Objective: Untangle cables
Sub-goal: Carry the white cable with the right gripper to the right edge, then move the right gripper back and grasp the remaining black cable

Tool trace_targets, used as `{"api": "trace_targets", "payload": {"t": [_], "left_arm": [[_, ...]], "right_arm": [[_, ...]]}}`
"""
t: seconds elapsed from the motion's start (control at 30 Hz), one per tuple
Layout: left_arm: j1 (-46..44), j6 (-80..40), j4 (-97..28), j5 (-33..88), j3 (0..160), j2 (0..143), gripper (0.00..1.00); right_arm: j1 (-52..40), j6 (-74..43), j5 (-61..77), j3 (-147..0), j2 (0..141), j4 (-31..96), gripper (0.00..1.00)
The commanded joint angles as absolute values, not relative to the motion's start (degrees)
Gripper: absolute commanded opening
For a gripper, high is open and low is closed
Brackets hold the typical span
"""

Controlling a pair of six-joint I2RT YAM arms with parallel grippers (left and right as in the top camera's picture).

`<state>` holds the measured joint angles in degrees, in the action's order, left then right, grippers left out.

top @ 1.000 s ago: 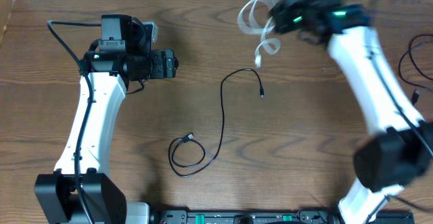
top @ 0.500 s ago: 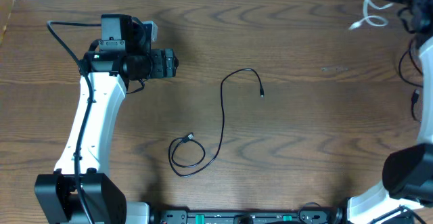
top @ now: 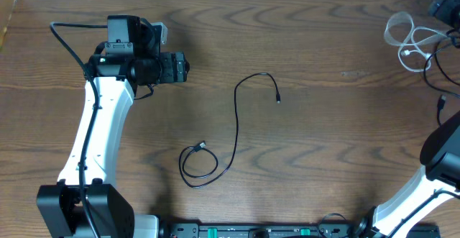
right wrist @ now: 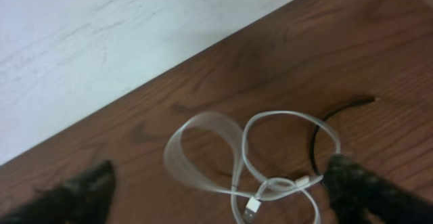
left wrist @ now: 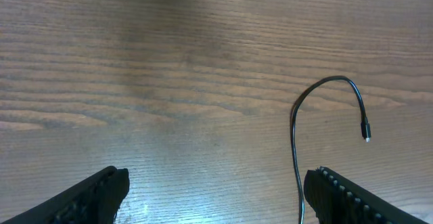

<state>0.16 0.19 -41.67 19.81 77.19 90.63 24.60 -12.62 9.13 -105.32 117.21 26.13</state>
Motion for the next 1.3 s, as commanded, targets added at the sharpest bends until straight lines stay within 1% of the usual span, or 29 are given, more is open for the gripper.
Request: {"api": "trace_targets", "payload": {"t": [0.0, 0.13, 0.17, 0.23, 0.27, 0.3, 0.33, 0.4, 0.43, 0.53, 0.57, 0.67, 0.77, 0.8, 0.83, 0.87, 0.93, 1.07, 1.2, 1.27], "left_arm": [[0.3, 0.1, -41.7, 20.3, 78.0, 90.6, 0.88], [0.4, 0.1, -41.7, 20.3, 78.0, 90.6, 0.88], [0.4, 0.1, -41.5, 20.3, 78.0, 90.6, 0.88], [0.4, -0.3, -41.3, 20.3, 78.0, 90.6, 0.88], [0.6, -1.5, -41.3, 20.0, 78.0, 90.6, 0.88], [0.9, -2.5, -41.3, 19.6, 78.0, 90.6, 0.88], [1.7, -5.5, -41.3, 18.0, 78.0, 90.6, 0.88], [2.9, -7.4, -41.3, 17.9, 78.0, 90.6, 0.88], [3.8, -7.7, -41.4, 17.9, 78.0, 90.6, 0.88], [5.1, -7.8, -41.6, 17.9, 78.0, 90.6, 0.88], [5.3, -7.8, -41.8, 17.9, 78.0, 90.6, 0.88], [5.5, -7.8, -42.6, 17.9, 78.0, 90.6, 0.88], [5.5, -7.8, -43.0, 17.9, 78.0, 90.6, 0.88], [5.5, -7.8, -43.2, 17.9, 78.0, 90.6, 0.88], [5.5, -7.8, -43.3, 17.9, 78.0, 90.6, 0.88], [5.5, -7.8, -43.3, 17.9, 78.0, 90.6, 0.88], [5.5, -7.8, -43.3, 17.9, 78.0, 90.6, 0.88], [5.5, -7.8, -43.5, 17.9, 78.0, 90.6, 0.88], [5.5, -7.8, -44.3, 17.9, 78.0, 90.6, 0.88], [5.5, -7.8, -44.4, 17.9, 78.0, 90.6, 0.88]], "right_arm": [[24.6, -13.7, 13.0, -105.8, 114.3, 27.7, 0.99], [22.5, -13.6, 26.6, -105.8, 112.5, 33.0, 0.99], [21.0, -13.6, 31.2, -105.8, 112.5, 36.5, 0.99], [18.3, -11.8, 34.7, -105.7, 112.5, 42.2, 0.99], [15.4, -9.4, 34.9, -105.7, 112.5, 46.5, 0.99], [14.3, -8.3, 34.9, -105.7, 112.5, 47.8, 0.99], [10.2, -4.7, 34.7, -105.7, 112.6, 51.4, 0.99], [5.4, -1.3, 33.3, -105.7, 112.6, 54.5, 0.99], [1.6, 0.0, 31.2, -105.7, 112.6, 56.6, 0.99], [-6.0, 1.2, 25.6, -105.6, 112.6, 59.6, 0.99], [-8.7, 1.2, 23.2, -105.5, 112.6, 60.4, 0.98], [-18.0, -0.2, 17.1, -103.6, 112.6, 59.9, 0.86], [-23.0, -3.4, 12.6, -100.9, 112.6, 58.2, 0.79], [-24.6, -4.3, 12.3, -99.3, 112.6, 57.1, 0.75], [-26.8, -5.7, 12.4, -96.6, 112.6, 55.3, 0.69], [-27.5, -5.8, 12.4, -95.9, 112.6, 54.7, 0.68], [-30.6, -6.1, 12.3, -92.1, 112.6, 51.5, 0.62], [-34.7, -6.9, 11.8, -86.8, 112.6, 46.7, 0.57], [-39.0, -7.8, 8.6, -82.4, 112.6, 43.0, 0.55], [-42.1, -8.9, 3.9, -80.5, 112.6, 41.4, 0.55]]}}
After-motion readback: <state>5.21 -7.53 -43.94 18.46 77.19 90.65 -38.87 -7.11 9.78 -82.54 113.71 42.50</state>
